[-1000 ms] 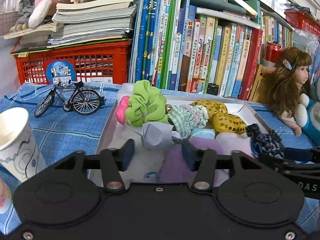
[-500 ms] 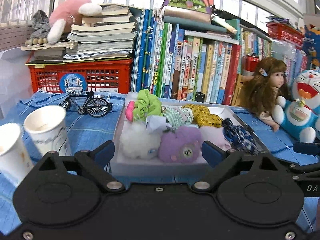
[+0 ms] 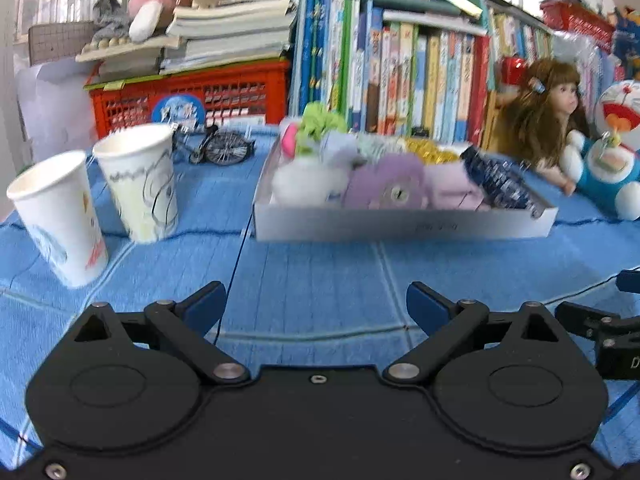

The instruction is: Organize soft objects

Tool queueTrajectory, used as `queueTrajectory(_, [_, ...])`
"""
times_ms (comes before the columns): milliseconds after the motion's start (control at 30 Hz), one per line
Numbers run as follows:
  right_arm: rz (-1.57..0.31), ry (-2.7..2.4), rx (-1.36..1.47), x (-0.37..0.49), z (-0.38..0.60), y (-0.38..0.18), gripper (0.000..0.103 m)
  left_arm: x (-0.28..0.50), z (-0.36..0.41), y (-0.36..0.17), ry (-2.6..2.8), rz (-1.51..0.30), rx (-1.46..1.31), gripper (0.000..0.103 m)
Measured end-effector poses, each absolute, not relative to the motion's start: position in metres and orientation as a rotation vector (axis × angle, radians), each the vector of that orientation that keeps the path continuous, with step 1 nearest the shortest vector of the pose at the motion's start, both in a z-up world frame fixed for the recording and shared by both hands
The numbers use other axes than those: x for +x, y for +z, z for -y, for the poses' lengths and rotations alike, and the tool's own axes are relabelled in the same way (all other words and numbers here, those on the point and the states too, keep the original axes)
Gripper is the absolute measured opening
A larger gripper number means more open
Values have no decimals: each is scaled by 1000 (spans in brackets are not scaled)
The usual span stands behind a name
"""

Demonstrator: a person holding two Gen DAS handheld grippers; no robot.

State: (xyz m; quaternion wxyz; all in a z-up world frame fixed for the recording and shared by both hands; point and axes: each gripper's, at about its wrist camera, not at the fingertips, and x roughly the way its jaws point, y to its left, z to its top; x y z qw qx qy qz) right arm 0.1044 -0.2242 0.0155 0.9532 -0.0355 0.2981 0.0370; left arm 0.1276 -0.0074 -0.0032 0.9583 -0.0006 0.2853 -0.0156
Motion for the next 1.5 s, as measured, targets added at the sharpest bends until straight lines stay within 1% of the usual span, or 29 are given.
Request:
queueTrajectory(133, [-655, 38, -47, 111, 228, 10, 103, 137, 5, -11, -28, -644, -30, 98])
queueTrajectory(233, [-689, 31, -49, 116, 228, 7, 103, 142, 1, -15, -15, -673, -50, 102])
queueTrajectory(567, [-713, 30, -50, 119, 228, 6, 103, 146, 9, -17, 5, -696, 0, 103])
queueTrajectory(1500, [-714, 30, -46, 119, 228, 6, 103, 147, 9, -17, 4, -698, 0, 103])
